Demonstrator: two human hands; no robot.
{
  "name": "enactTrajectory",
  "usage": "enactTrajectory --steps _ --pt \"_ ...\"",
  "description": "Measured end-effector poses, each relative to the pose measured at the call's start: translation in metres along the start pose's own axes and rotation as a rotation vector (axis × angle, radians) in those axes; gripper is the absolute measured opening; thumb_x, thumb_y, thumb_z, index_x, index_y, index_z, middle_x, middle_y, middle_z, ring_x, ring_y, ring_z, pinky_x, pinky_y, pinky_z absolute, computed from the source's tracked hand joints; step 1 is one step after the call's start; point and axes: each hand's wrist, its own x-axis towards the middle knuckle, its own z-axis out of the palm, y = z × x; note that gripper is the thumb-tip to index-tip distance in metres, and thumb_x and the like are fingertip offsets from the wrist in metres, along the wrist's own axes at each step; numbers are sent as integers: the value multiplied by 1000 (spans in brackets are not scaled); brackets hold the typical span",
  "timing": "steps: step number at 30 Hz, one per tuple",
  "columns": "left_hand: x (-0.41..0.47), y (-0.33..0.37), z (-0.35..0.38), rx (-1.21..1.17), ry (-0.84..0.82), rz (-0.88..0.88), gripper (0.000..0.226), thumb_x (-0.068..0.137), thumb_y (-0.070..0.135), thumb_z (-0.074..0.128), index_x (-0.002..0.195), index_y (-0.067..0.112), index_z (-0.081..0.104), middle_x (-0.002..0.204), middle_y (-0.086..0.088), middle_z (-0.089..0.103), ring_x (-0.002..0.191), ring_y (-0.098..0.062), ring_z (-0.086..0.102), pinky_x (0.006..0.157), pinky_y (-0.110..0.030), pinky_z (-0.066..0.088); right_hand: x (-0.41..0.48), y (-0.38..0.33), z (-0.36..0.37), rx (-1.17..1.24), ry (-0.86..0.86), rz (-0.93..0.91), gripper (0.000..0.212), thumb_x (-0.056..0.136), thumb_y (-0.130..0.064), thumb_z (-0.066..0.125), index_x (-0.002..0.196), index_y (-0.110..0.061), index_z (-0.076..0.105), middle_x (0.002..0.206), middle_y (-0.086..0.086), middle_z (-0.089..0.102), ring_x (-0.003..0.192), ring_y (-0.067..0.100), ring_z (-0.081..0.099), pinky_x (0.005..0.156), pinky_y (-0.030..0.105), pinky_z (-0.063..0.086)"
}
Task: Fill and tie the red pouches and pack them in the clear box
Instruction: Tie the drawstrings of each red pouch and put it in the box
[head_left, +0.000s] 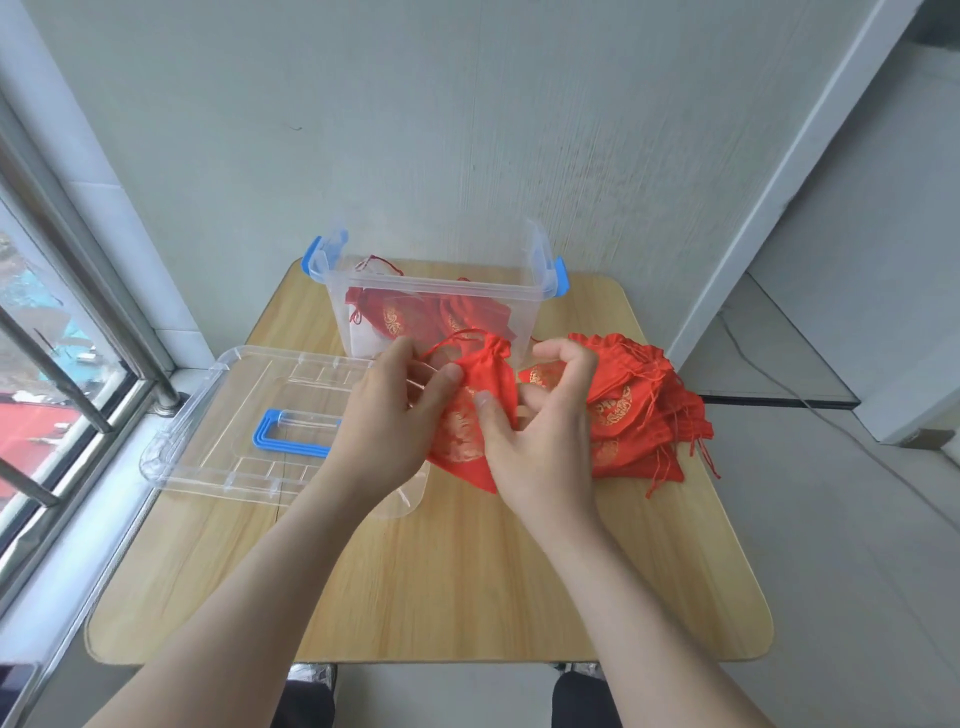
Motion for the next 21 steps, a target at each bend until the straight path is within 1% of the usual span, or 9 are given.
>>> enactTrajectory --steps 2,4,6,8,10,13,15,18,21 --pt "3 1 2 12 93 24 16 109 33 54 102 20 58 97 8 69 89 -14 66 78 -37 54 11 -4 1 -81 121 -154 32 94 3 68 112 -14 47 88 -4 63 74 11 66 69 32 49" --pt "9 -6 3 119 142 65 14 110 24 49 103 17 58 96 6 68 89 -18 64 81 -40 51 26 -6 4 -189 201 -224 19 94 2 67 102 -13 56 85 -11 59 64 5 52 64 29 38" --pt "12 -17 5 290 72 113 9 104 14 54 103 16 63 99 6 69 92 -20 63 84 -39 49 41 -7 9 -208 251 -221 15 95 -1 66 103 -13 63 86 -12 63 62 7 55 61 34 43" --pt "13 -26 8 423 -101 117 14 97 14 60 108 20 68 108 4 68 106 -23 62 93 -36 44 56 -11 18 -178 278 -253 16 97 -4 63 111 -12 66 93 -8 69 69 16 67 64 43 54" --pt "11 -29 11 523 -231 96 22 97 18 61 117 21 70 117 -1 64 115 -29 57 102 -38 40 73 -16 29 -161 278 -321 22 99 -4 61 119 -9 66 105 -1 73 81 21 73 71 45 60" --pt "12 -29 13 540 -282 39 30 100 20 58 129 18 66 122 -5 61 117 -28 56 100 -38 44 98 -22 43 -238 284 -399 34 98 -1 60 131 -6 63 125 4 71 106 24 72 89 38 60" --pt "15 -30 11 524 -278 37 30 100 19 58 130 17 65 122 -5 62 117 -26 59 98 -38 47 113 -20 50 -399 311 -421 42 94 5 60 134 -7 64 131 4 71 114 24 69 91 28 50" --pt "19 -33 9 517 -276 33 28 100 18 57 127 17 67 122 -3 65 116 -22 61 97 -36 48 134 -12 56 -614 266 -420 49 88 9 59 132 -10 65 127 5 72 113 30 68 87 38 49" --pt "20 -32 10 523 -275 45 28 100 18 56 126 18 69 122 -2 64 116 -22 60 95 -34 47 146 -9 58 -736 212 -363 36 90 2 58 123 -10 67 113 6 74 113 34 64 90 46 47"
